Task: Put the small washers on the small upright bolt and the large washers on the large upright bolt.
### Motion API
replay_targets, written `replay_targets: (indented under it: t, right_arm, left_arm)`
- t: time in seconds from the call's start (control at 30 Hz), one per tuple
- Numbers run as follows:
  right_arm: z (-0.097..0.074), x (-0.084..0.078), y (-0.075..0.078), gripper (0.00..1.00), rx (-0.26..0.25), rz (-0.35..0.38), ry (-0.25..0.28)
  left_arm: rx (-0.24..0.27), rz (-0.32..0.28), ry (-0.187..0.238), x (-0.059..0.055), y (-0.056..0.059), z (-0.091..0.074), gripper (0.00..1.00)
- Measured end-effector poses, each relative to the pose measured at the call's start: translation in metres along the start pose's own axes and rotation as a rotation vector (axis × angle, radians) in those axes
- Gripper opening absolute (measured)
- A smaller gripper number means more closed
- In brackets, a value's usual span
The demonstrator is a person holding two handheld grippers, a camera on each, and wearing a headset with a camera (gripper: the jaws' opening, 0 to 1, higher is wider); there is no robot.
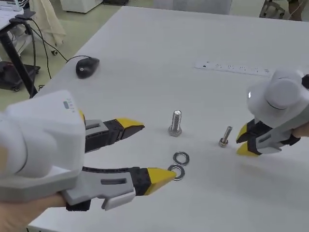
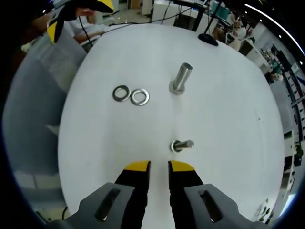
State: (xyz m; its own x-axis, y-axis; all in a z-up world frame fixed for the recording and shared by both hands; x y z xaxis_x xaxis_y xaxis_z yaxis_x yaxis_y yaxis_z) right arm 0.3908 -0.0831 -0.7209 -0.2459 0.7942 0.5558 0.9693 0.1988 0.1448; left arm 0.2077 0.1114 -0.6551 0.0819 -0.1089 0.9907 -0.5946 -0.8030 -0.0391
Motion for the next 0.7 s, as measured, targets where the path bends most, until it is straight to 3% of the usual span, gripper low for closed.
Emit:
replay_targets:
  t: [0.37, 0.7]
  right_arm:
    - [0.016, 0.021, -0.034, 0.16, 0.047, -0.012, 0.041]
    - [0.044, 0.047, -0.053, 0.17, 0.115, -0.028, 0.081]
  left_arm:
    - [0.005, 0.030, 0.010, 0.007, 0.007, -0.009, 0.54]
    - [0.027, 0.035, 0.024, 0.010, 0.008, -0.019, 0.54]
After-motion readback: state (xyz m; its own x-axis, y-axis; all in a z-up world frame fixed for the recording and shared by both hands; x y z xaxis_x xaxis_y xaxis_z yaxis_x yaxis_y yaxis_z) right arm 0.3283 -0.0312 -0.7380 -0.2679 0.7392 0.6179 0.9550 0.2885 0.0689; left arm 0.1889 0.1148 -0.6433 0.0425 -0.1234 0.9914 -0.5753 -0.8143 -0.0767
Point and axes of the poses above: the centre of the closed fingertips' face, and the gripper's own axes: z roughly forward along the fingers, y roughly to its right, x roughly out of its top, the point moved 8 cm from there along -z, roughly backward along the fingers, and after that the axes turned 14 degrees about y, right-handed, at the moved point
